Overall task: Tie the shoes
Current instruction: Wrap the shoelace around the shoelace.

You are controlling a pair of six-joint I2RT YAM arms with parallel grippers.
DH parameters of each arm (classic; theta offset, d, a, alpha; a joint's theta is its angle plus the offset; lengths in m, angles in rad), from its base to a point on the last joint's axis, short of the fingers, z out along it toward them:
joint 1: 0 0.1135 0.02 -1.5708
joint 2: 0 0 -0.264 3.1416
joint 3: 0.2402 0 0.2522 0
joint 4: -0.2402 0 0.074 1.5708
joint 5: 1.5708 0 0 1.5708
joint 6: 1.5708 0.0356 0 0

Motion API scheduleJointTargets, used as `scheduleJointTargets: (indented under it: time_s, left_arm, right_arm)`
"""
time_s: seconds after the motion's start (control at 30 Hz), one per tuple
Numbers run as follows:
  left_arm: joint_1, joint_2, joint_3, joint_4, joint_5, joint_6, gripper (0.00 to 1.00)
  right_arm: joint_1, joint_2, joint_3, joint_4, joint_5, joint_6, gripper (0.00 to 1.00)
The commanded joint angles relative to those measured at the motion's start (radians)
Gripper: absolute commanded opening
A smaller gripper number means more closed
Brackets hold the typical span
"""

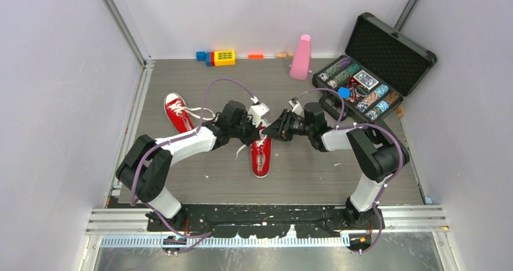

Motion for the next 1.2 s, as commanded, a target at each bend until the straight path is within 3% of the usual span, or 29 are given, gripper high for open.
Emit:
scheduleJointTargets:
  time_s: [0.0, 1.17]
  left_arm:
    - [-0.002, -0.065, 0.010, 0.027, -0.004, -0.007, 0.00]
    - [-0.001, -0.010, 0.031, 0.048, 0.009, 0.009, 0.00]
  right_arm:
    - [-0.002, -0.002, 0.039, 0.046, -0.012, 0.005, 0.35]
    - [0.007, 0.089, 0.081, 0.133, -0.037, 0.063, 0.40]
